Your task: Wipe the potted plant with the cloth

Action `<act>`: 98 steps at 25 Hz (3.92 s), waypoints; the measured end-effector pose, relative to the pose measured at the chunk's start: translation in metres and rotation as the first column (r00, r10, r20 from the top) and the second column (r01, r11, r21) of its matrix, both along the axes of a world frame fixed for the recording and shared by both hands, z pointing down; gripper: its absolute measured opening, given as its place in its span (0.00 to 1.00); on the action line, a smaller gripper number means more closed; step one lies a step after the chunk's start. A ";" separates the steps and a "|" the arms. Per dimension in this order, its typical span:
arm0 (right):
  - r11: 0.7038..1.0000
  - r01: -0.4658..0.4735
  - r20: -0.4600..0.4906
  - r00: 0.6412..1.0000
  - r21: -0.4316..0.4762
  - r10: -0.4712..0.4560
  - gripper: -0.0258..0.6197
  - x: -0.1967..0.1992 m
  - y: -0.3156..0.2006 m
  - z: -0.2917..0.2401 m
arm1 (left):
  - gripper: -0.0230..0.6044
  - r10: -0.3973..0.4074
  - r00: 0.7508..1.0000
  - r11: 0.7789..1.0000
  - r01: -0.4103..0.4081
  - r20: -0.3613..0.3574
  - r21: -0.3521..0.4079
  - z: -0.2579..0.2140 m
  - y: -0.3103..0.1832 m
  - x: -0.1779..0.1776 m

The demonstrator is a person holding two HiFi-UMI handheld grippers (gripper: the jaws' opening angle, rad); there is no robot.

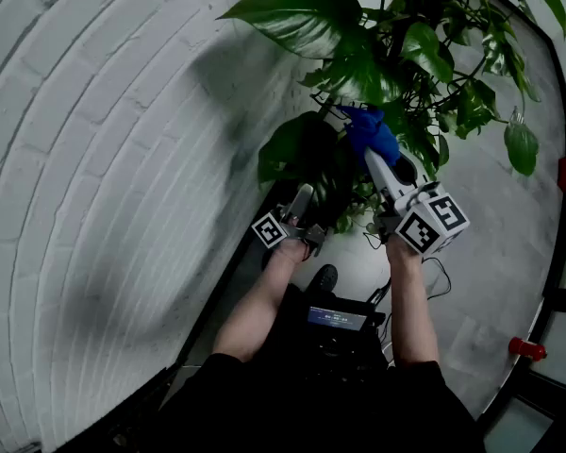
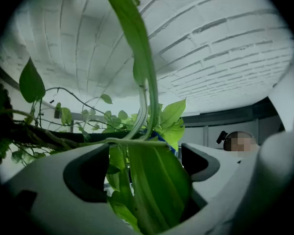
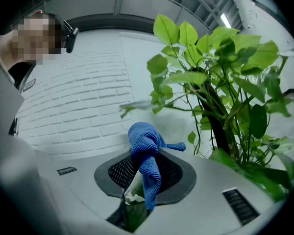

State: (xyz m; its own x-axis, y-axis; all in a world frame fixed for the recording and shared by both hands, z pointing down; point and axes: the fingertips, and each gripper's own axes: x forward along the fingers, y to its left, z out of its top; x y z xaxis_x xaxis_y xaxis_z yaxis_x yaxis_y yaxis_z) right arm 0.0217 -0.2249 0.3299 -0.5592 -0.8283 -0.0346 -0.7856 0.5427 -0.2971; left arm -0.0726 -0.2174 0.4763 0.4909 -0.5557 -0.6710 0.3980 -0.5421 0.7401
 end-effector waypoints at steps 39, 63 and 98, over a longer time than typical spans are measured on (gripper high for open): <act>0.995 0.074 -0.263 0.961 -0.065 -0.089 0.19 -0.050 0.013 0.035 | 0.78 0.151 0.987 0.989 -0.151 -0.061 0.007 -0.027 -0.012 -0.030; 0.860 0.332 -0.260 0.856 -0.387 -0.447 0.19 -0.112 0.093 0.167 | 0.79 0.146 0.988 0.988 -0.148 -0.052 -0.041 -0.020 -0.014 -0.033; 0.980 -0.001 -0.047 0.999 -0.198 -0.009 0.19 -0.086 -0.073 0.087 | 0.78 -0.052 0.992 0.994 0.064 -0.117 0.093 -0.058 -0.061 -0.098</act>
